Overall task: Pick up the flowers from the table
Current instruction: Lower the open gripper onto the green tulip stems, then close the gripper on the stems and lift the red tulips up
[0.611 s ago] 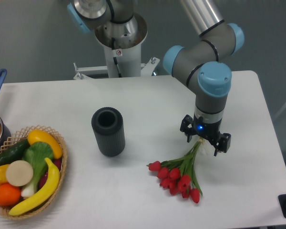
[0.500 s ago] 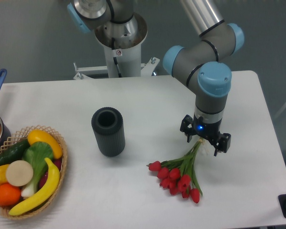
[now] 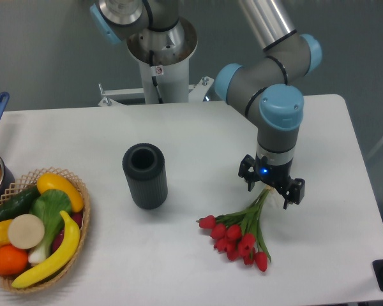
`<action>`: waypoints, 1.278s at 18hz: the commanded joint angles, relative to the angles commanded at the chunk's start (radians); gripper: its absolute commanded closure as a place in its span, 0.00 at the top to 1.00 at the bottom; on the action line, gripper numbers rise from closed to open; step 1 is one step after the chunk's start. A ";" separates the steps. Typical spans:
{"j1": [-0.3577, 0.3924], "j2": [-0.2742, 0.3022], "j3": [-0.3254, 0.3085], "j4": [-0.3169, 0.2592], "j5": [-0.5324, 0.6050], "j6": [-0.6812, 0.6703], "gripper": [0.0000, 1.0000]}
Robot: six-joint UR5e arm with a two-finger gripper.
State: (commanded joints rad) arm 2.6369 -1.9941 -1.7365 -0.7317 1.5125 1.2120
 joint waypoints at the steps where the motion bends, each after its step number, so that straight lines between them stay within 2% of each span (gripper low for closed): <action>1: -0.002 -0.006 0.000 0.000 0.000 -0.011 1.00; 14: -0.052 -0.120 0.025 0.006 -0.002 -0.003 1.00; 15: -0.060 -0.124 0.025 0.008 -0.002 -0.002 0.96; 16: -0.060 -0.126 0.025 0.006 -0.002 -0.002 0.76; 17: -0.060 -0.124 0.025 0.006 -0.003 0.000 0.34; 18: -0.058 -0.118 0.025 0.005 -0.005 0.004 0.05; 19: -0.058 -0.117 0.018 0.006 -0.006 0.001 0.00; 23: -0.061 -0.112 0.023 0.005 0.003 -0.011 0.00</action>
State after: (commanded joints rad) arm 2.5756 -2.1062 -1.7134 -0.7271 1.5156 1.2011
